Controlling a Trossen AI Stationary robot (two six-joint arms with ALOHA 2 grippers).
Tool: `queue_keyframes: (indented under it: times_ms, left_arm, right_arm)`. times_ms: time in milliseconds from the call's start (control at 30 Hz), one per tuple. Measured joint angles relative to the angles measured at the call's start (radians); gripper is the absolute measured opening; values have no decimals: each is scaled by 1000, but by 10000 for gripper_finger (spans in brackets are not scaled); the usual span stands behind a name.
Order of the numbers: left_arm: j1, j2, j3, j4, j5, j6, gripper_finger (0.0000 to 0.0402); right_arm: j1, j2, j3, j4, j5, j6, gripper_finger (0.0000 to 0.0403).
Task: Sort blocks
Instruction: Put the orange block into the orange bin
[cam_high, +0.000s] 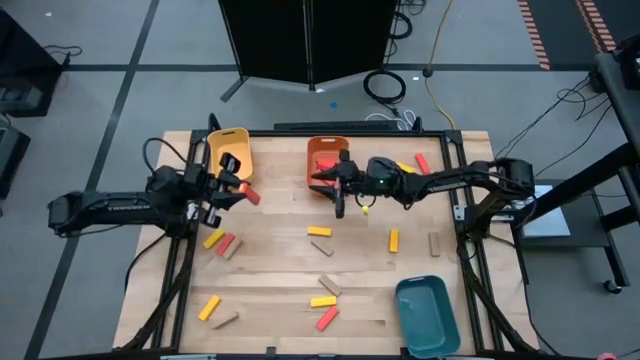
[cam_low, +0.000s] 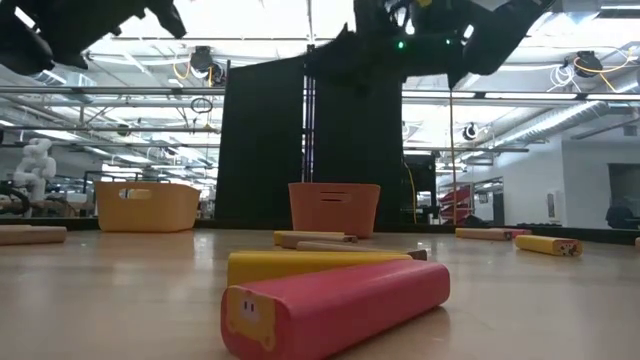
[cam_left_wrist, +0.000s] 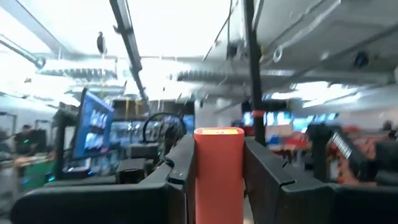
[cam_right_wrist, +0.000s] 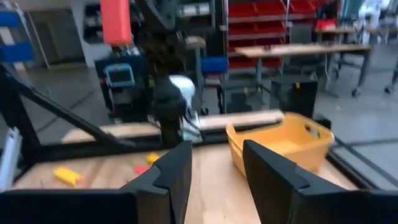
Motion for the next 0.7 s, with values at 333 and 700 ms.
queue_keyframes:
  times_ms: [333, 700]
  left_arm:
    - [-155, 133, 0, 142, -241, -27, 89]
    - [-278, 318, 0, 251, -338, -52, 89]
  right_arm:
    - [62, 0, 0, 9, 0, 51, 137]
    - [110, 0, 0, 49, 0, 43, 137]
